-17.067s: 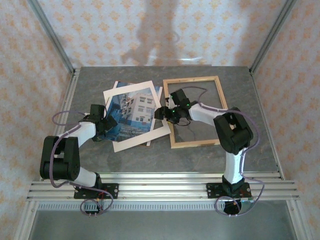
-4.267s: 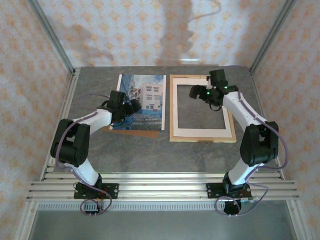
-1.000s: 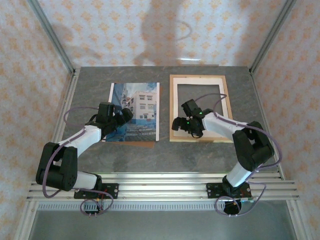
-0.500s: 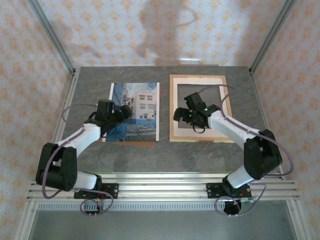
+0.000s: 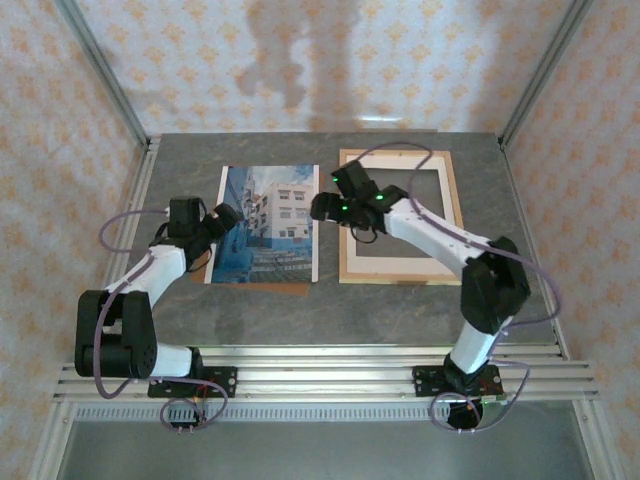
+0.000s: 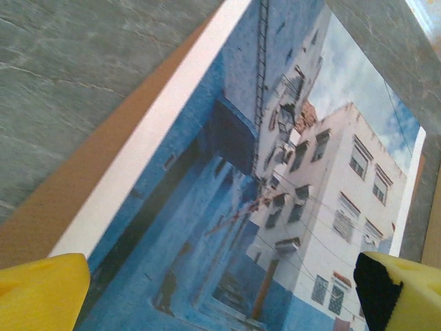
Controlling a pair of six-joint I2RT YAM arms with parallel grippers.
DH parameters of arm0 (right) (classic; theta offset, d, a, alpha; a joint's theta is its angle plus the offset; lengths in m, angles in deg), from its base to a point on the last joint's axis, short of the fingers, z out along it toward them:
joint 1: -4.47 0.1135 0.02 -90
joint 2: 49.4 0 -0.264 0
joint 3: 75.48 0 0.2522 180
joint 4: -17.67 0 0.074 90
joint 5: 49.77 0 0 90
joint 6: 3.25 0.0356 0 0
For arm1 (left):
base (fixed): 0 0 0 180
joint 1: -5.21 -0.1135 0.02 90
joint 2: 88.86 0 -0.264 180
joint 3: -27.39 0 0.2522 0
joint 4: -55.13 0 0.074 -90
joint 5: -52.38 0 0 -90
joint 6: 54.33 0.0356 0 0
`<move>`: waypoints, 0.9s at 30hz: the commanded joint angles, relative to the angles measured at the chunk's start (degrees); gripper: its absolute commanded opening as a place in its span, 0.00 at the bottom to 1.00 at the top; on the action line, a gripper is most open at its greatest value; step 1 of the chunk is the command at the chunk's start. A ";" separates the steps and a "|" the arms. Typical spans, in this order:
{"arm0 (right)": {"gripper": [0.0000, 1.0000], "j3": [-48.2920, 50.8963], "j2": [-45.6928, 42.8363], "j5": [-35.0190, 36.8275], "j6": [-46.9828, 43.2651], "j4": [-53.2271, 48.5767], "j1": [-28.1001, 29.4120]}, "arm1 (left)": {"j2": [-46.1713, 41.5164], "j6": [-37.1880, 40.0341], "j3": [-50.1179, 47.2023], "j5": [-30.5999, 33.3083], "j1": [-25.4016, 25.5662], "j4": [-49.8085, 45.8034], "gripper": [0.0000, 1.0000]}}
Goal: Put the photo into the frame
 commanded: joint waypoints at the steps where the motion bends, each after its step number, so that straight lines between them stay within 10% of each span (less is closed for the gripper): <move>1: 0.87 -4.61 5.30 2.59 1.62 -1.94 3.44 | 0.55 0.41 -2.10 -0.96 -1.50 0.66 1.00; 27: 0.69 -10.72 21.52 6.89 6.60 -4.66 7.77 | 6.56 -0.52 -6.01 -5.13 -3.03 6.03 1.00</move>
